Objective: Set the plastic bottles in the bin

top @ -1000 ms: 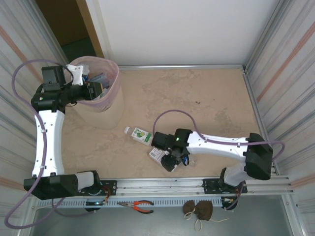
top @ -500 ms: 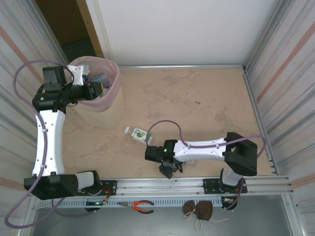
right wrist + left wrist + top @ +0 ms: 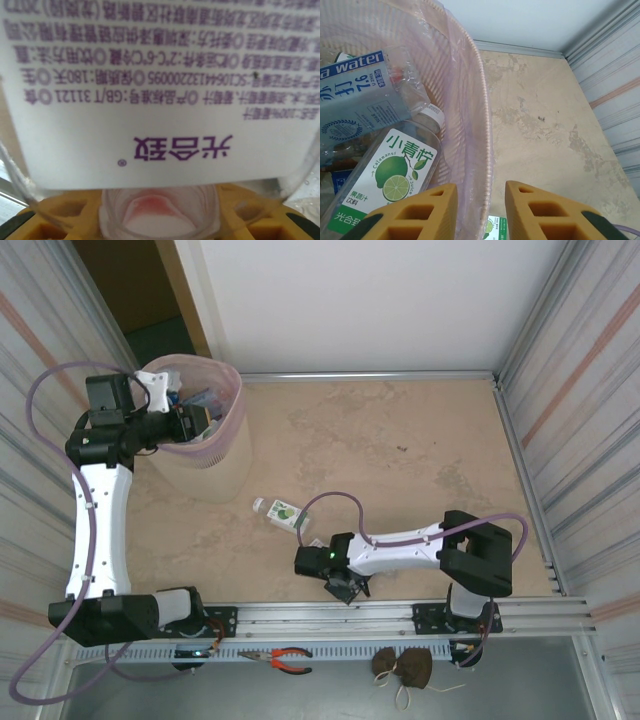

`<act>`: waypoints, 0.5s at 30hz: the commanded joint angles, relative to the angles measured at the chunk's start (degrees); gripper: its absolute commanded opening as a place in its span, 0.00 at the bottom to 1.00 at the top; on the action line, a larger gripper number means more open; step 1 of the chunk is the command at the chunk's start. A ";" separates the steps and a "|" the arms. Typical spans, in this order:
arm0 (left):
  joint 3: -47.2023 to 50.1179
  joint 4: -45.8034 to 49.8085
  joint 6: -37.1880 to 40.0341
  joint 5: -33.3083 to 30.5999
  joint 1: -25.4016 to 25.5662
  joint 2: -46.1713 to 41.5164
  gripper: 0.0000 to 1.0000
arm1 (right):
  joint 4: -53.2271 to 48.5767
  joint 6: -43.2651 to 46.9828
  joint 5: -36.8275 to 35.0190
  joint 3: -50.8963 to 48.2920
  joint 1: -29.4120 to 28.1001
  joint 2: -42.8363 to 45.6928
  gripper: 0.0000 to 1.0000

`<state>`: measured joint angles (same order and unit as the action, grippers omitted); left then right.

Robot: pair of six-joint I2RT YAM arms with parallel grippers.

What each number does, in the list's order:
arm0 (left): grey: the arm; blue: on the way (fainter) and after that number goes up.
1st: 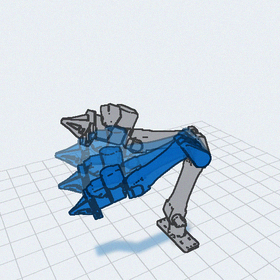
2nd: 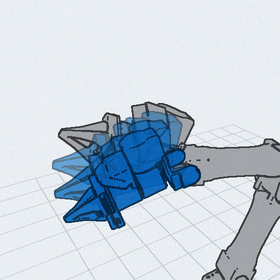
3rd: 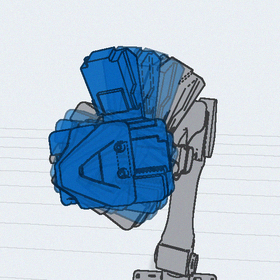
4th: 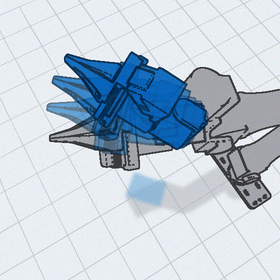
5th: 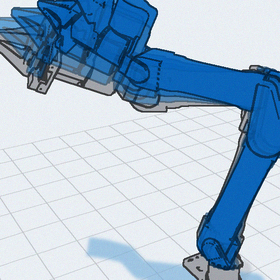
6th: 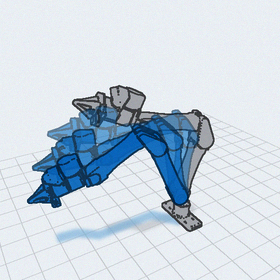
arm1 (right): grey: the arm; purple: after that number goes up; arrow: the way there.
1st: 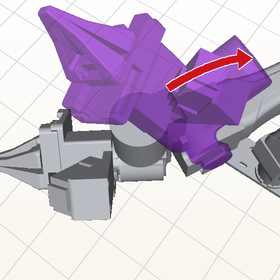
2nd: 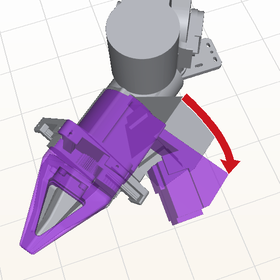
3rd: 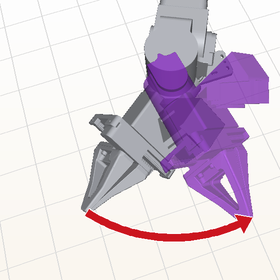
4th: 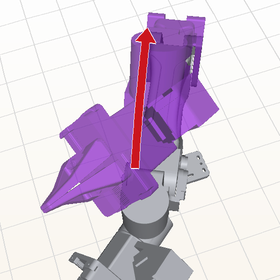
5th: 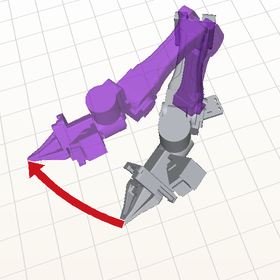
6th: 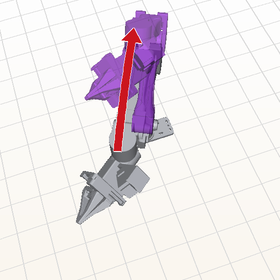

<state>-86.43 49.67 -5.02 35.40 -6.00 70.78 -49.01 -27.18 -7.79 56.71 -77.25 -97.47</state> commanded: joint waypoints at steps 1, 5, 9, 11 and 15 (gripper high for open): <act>-0.05 -0.92 -1.13 1.58 0.02 -1.78 0.31 | -0.65 -1.66 -1.44 -0.43 -0.79 1.86 0.40; -0.08 -2.01 -2.43 2.82 0.01 -2.14 0.34 | -2.16 -2.04 -1.85 0.19 -0.79 6.05 0.37; 0.23 -4.60 -4.37 5.72 -0.01 -2.49 0.38 | -3.52 -1.84 -2.45 1.88 -0.47 11.79 0.36; 0.86 -6.67 -5.68 7.41 -0.02 -2.95 0.39 | -3.32 -1.48 -2.01 3.03 0.31 14.50 0.36; 3.21 -12.79 -9.30 10.83 0.02 -4.53 0.43 | -1.67 -0.56 -0.59 5.69 3.79 19.96 0.36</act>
<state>-84.93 43.11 -10.63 41.28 -6.00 68.40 -50.85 -27.99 -7.92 59.46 -75.59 -81.28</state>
